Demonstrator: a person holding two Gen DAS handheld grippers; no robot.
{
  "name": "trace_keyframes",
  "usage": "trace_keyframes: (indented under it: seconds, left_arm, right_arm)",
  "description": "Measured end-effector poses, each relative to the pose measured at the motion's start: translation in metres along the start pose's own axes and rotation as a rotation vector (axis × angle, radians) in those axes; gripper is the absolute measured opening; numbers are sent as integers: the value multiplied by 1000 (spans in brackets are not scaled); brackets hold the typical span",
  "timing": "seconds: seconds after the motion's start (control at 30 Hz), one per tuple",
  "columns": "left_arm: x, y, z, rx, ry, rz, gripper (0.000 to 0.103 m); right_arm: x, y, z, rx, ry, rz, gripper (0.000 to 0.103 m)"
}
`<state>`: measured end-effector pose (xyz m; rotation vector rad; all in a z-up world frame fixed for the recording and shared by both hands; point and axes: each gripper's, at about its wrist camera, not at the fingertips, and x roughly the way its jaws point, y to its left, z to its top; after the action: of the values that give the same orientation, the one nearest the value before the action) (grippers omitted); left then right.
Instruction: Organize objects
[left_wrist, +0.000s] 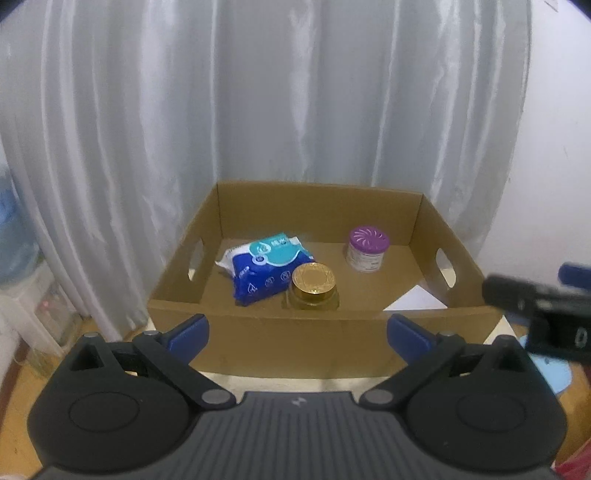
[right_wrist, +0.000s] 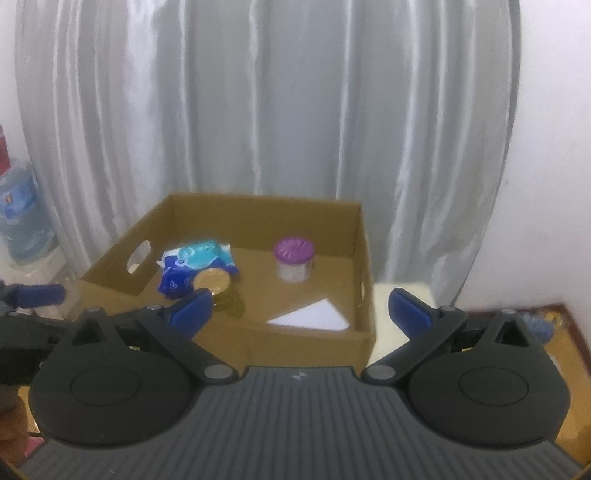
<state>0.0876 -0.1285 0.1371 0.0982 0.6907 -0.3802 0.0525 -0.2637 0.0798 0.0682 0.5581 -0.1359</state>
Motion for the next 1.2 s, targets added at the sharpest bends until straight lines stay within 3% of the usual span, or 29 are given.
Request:
trace_keyframes:
  seconds: [0.4,0.67,1.2]
  left_arm:
    - [27,18,10,-63,97,-36,103]
    - [33,18,12,-53,109,-37,103]
    - [32,19,10,-37,104,-23,103]
  right_arm:
    - [39,-3,-4,28,97,34,102]
    - [56,-1,-4,38,138,40,102]
    - [56,1,-5,44,140,44,102]
